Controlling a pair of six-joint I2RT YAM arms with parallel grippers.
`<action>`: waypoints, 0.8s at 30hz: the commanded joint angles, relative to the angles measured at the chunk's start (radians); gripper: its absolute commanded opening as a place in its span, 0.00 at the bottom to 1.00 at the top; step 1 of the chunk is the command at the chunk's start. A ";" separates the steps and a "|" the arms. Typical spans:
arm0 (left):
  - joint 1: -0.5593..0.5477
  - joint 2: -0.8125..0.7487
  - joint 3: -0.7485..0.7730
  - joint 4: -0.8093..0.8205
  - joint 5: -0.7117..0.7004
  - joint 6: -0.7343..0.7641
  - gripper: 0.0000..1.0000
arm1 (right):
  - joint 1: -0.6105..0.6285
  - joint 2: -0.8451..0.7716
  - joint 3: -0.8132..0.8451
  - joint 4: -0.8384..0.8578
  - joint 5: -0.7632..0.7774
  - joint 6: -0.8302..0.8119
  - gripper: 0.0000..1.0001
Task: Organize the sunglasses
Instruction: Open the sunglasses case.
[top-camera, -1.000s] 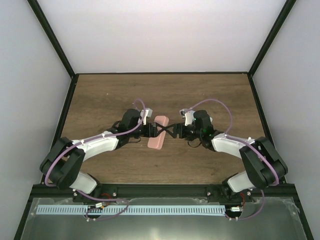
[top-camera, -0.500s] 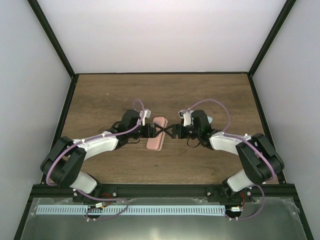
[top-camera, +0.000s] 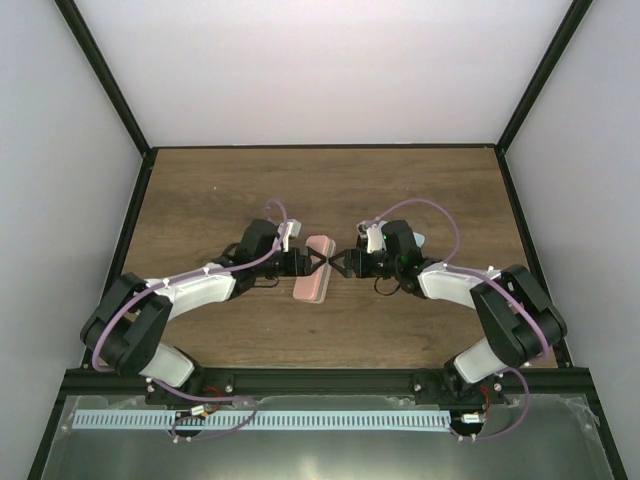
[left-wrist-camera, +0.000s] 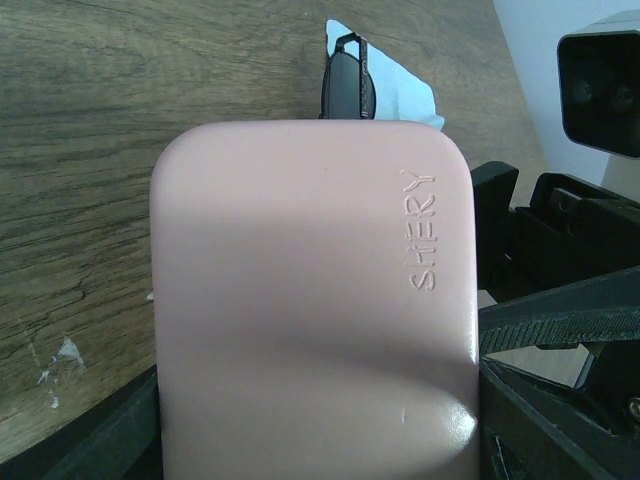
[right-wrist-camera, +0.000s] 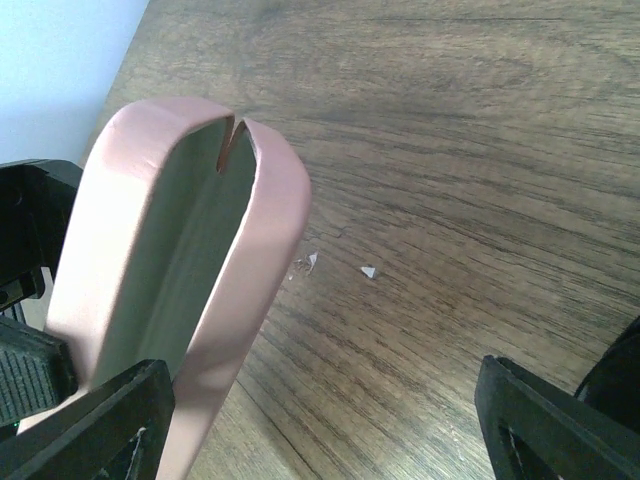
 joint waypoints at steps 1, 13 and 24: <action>-0.032 -0.062 0.020 0.156 0.216 -0.014 0.70 | 0.011 0.035 0.050 -0.020 0.083 -0.007 0.85; -0.022 -0.082 0.019 0.148 0.236 -0.015 0.70 | 0.011 0.046 0.058 -0.032 0.088 -0.011 0.85; -0.009 -0.086 0.020 0.147 0.258 -0.015 0.70 | 0.011 0.044 0.058 -0.028 0.085 -0.013 0.86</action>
